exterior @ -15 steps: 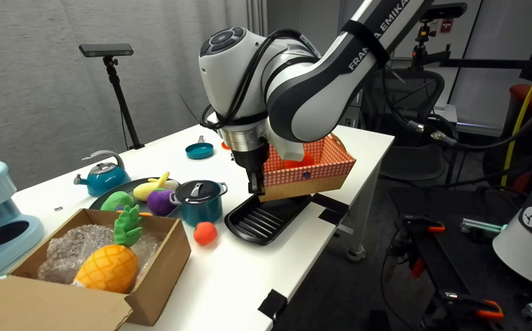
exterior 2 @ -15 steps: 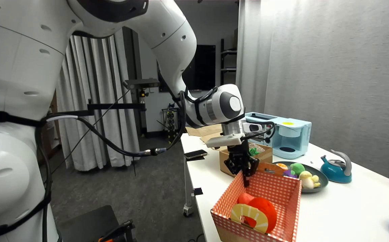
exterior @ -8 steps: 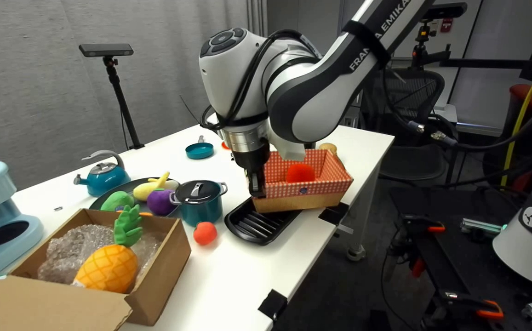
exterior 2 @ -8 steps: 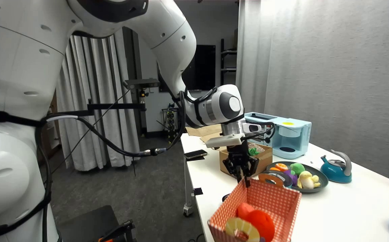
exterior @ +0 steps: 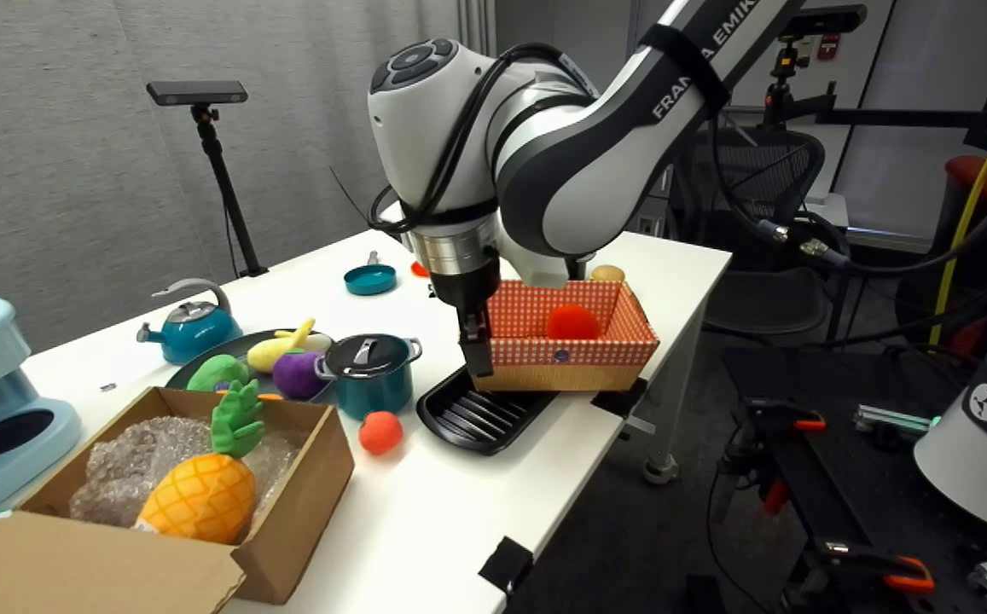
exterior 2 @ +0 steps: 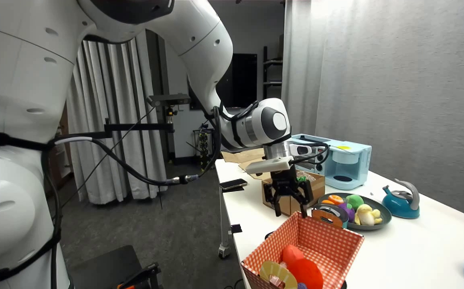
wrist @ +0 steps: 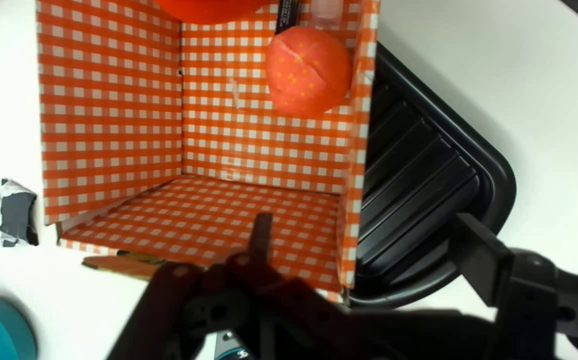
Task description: Move the pineapple plushie from the right box to the left box then put the right box on the black plate
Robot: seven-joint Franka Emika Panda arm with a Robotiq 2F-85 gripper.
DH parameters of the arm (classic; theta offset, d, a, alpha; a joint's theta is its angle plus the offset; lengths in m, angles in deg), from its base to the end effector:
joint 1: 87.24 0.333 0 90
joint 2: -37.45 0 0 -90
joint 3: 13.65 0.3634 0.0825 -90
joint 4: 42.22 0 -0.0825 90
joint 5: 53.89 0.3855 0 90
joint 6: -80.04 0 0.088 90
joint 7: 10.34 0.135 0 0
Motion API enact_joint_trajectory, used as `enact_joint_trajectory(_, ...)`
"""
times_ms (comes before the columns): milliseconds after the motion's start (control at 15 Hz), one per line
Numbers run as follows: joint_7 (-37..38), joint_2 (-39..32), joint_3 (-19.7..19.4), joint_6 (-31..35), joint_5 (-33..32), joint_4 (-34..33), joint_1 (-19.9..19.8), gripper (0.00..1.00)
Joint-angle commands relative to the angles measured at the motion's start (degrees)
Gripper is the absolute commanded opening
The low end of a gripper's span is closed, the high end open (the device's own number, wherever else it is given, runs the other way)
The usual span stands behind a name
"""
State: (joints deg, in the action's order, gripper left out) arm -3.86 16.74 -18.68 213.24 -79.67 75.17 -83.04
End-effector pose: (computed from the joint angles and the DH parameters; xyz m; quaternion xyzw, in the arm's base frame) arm 0.6034 -0.0238 0.2737 0.9793 0.0993 -0.0345 0.1732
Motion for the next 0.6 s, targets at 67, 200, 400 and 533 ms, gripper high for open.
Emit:
enact_joint_trajectory(67,-0.5,3.4,0.5,-2.8,-0.3,1.2,0.4,1.00)
enact_joint_trajectory(200,-0.7,4.8,0.6,-3.3,-0.5,2.0,0.4,1.00)
enact_joint_trajectory(400,-0.4,7.2,1.3,-5.1,-0.7,2.9,0.8,1.00)
enact_joint_trajectory(533,0.8,9.6,2.1,-6.8,-0.8,3.7,1.4,1.00)
